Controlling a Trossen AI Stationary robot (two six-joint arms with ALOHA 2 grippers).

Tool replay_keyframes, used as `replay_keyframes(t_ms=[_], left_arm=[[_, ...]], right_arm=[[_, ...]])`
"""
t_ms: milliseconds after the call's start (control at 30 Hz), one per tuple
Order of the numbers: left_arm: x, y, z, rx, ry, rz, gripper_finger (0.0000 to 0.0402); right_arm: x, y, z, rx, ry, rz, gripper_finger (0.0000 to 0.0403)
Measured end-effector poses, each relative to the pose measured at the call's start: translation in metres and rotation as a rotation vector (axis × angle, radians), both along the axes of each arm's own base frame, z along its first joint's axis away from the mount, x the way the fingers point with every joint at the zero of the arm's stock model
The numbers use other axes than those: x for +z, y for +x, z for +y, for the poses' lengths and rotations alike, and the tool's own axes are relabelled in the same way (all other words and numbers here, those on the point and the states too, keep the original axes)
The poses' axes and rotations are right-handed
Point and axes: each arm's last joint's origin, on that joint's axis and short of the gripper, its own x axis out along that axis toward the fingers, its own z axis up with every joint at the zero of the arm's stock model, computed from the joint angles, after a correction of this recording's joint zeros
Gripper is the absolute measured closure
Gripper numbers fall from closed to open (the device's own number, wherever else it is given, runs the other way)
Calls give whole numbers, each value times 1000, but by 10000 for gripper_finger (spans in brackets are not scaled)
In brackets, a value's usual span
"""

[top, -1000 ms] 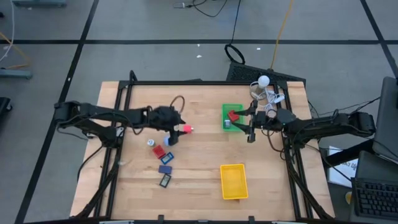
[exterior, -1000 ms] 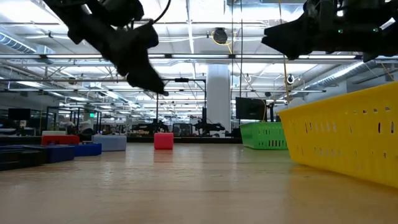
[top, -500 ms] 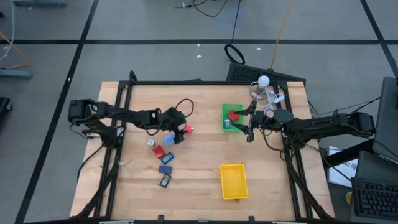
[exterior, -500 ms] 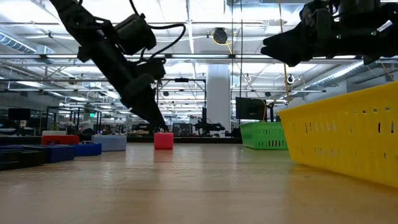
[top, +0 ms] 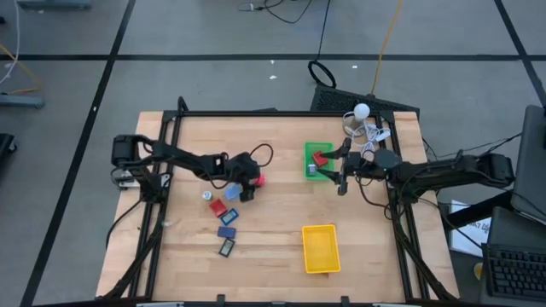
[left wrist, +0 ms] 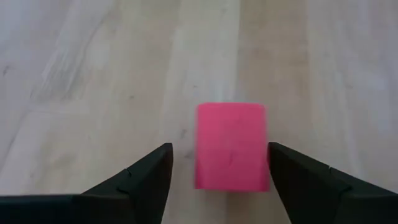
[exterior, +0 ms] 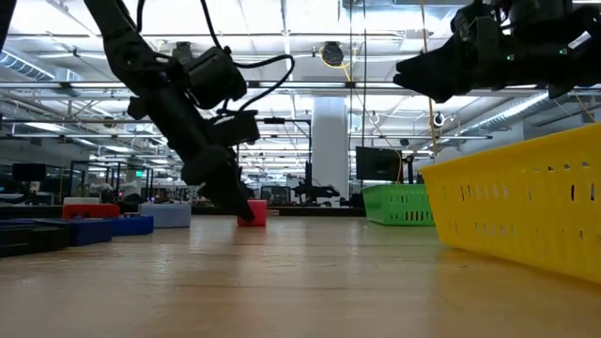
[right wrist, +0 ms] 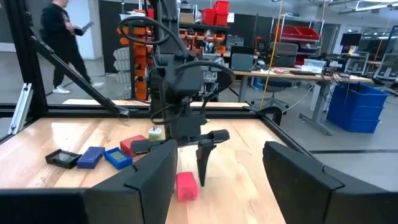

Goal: Pick & Place Office items
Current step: Put the pink charger adapter into the green bin

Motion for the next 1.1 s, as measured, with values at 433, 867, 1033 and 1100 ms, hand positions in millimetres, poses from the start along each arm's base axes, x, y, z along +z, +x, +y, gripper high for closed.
replay_keyframes(t_ms=[433,867,1033,1100], left_arm=[[-4,2,9,28,6,-17,215],[22,18,6,-40,-137,-327,249],[39,27,1,-166,-332,-524,249],[40,27,0,-179,-416,-527,249]], right_arm=[[-17,11,-4,-62,82,79,181],[-21,15,-5,-102,61,79,183],[-33,25,2,-123,-121,172,180],[-36,34,6,-144,-180,214,174]])
